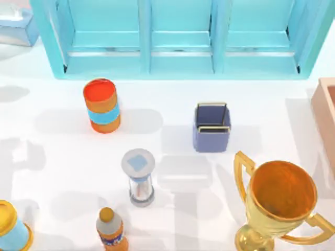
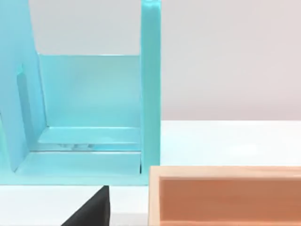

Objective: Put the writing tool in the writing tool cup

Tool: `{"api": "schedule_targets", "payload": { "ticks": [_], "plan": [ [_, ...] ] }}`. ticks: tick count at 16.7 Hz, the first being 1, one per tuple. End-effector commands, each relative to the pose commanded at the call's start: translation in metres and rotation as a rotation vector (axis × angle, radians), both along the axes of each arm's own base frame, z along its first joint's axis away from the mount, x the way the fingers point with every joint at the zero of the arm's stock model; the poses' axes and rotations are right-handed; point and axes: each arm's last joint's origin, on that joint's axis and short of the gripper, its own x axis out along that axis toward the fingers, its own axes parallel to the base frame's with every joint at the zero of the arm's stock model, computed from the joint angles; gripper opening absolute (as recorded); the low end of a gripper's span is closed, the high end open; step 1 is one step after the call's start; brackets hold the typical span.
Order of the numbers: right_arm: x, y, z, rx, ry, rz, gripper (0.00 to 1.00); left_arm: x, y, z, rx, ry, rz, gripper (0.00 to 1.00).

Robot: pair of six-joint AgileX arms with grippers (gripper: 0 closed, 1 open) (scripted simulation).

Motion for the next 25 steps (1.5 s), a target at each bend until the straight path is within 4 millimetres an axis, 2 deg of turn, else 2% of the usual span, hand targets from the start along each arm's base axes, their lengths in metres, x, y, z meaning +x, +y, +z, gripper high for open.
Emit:
{"api": "schedule_targets", "payload": {
  "ticks": [3,7,10,13,16,21,25],
  "plan": [
    [0.000,0.000,0.000,0.000,0.000,0.000,1.00,0.033,0.036,0.004,-0.183,0.198,0.080,1.00],
    [0.000,0.000,0.000,0.000,0.000,0.000,1.00,0.069,0.100,-0.015,-0.476,0.413,0.207,1.00],
    [0.000,0.000,0.000,0.000,0.000,0.000,1.00,0.081,0.146,-0.040,-0.682,0.517,0.297,1.00],
    [0.000,0.000,0.000,0.000,0.000,0.000,1.00,0.084,0.178,-0.062,-0.831,0.571,0.361,1.00],
    [0.000,0.000,0.000,0.000,0.000,0.000,1.00,0.083,0.191,-0.071,-0.893,0.588,0.389,1.00],
    [0.000,0.000,0.000,0.000,0.000,0.000,1.00,0.084,0.190,-0.072,-0.889,0.589,0.385,1.00],
    [0.000,0.000,0.000,0.000,0.000,0.000,1.00,0.100,0.185,-0.095,-0.894,0.590,0.389,1.00]
  ]
}}
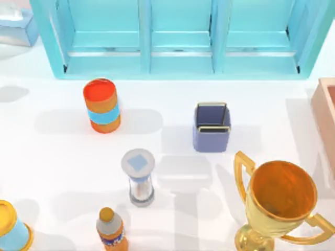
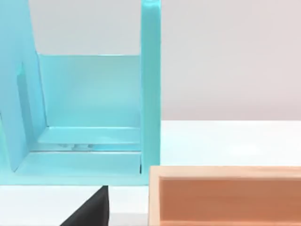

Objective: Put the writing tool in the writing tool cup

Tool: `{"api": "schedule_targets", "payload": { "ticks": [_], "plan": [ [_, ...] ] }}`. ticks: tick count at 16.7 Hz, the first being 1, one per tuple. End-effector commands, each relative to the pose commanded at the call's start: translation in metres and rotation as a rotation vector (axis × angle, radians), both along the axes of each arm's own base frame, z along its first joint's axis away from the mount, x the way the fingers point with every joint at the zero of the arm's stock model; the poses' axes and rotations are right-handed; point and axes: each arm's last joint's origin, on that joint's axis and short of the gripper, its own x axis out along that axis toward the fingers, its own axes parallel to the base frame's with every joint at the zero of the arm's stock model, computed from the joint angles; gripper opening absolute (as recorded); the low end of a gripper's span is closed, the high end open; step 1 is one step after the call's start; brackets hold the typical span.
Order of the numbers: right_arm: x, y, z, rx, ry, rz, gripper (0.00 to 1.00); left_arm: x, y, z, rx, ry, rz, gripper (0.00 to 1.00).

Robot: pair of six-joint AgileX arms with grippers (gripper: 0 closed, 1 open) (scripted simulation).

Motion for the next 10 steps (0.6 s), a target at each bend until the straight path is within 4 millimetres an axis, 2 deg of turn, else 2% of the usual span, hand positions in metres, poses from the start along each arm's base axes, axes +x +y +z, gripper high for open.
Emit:
{"api": "schedule_targets", "payload": {
  "ticks": [6,10],
  "plan": [
    [0.000,0.000,0.000,0.000,0.000,0.000,1.00,0.032,-0.019,-0.053,0.003,-0.004,0.001,1.00],
    [0.000,0.000,0.000,0.000,0.000,0.000,1.00,0.034,-0.022,-0.057,0.001,-0.002,0.001,1.00]
  ]
}}
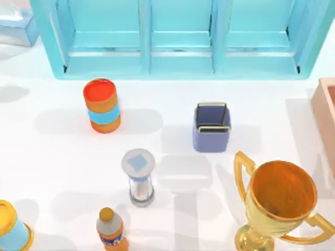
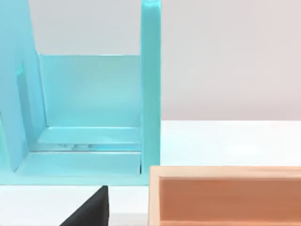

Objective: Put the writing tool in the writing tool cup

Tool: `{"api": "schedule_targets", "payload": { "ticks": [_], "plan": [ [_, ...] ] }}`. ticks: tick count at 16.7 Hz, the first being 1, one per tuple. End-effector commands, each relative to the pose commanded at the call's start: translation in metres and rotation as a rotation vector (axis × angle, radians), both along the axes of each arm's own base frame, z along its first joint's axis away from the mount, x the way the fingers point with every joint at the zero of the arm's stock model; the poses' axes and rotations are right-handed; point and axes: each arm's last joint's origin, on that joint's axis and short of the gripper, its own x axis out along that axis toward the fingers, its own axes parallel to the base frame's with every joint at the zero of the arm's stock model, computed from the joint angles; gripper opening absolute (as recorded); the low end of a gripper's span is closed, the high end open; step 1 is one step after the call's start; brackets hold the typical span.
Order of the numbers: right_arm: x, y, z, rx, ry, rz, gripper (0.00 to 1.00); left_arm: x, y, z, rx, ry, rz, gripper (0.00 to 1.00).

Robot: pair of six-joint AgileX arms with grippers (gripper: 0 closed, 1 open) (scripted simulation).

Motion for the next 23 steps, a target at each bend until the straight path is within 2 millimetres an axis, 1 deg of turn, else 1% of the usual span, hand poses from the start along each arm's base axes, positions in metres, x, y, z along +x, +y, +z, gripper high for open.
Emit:
{"api": "schedule_targets", "payload": {
  "ticks": [1,14,15,22,23],
  "plan": [
    [0.000,0.000,0.000,0.000,0.000,0.000,1.00,0.000,0.000,0.000,0.000,0.000,0.000,1.00],
    [0.000,0.000,0.000,0.000,0.000,0.000,1.00,0.000,0.000,0.000,0.000,0.000,0.000,0.02],
    [0.000,0.000,0.000,0.000,0.000,0.000,1.00,0.000,0.000,0.000,0.000,0.000,0.000,0.00],
    [0.000,0.000,0.000,0.000,0.000,0.000,1.00,0.000,0.000,0.000,0.000,0.000,0.000,0.00],
    [0.000,0.000,0.000,0.000,0.000,0.000,1.00,-0.012,0.014,0.028,0.044,-0.015,0.032,0.00]
  ]
}}
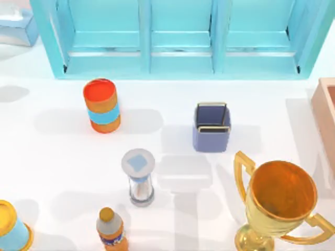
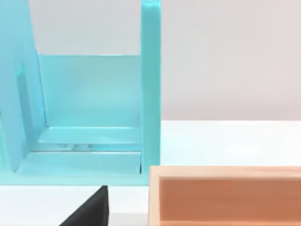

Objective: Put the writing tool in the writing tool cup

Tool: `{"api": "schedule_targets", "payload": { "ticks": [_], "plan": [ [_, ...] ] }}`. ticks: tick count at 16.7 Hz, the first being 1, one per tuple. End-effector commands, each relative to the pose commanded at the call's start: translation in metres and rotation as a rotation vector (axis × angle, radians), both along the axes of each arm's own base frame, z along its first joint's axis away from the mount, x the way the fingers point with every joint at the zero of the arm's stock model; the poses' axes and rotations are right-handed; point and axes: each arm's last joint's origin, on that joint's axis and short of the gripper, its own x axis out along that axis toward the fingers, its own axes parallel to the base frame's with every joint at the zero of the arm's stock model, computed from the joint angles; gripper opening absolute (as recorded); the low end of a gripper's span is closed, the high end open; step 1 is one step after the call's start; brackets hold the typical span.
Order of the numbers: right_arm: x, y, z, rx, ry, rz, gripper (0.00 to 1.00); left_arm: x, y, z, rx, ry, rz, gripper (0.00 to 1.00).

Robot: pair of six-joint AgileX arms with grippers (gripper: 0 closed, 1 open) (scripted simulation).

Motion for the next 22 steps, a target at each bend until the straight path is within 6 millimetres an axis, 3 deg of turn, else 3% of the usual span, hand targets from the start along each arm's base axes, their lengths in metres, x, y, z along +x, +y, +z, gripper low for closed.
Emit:
{"api": "schedule_targets", "payload": {
  "ticks": [5,9,15,18,22],
  "plan": [
    [0.000,0.000,0.000,0.000,0.000,0.000,1.00,-0.021,0.016,0.022,0.005,0.000,0.017,0.00],
    [0.000,0.000,0.000,0.000,0.000,0.000,1.00,-0.066,0.025,0.066,-0.018,0.028,0.018,0.00],
    [0.000,0.000,0.000,0.000,0.000,0.000,1.00,-0.137,0.010,0.136,-0.020,0.017,0.003,0.00],
    [0.000,0.000,0.000,0.000,0.000,0.000,1.00,-0.150,0.003,0.150,0.000,0.000,0.000,0.00],
    [0.000,0.000,0.000,0.000,0.000,0.000,1.00,-0.149,0.003,0.148,-0.003,0.005,-0.005,0.00]
  ]
}}
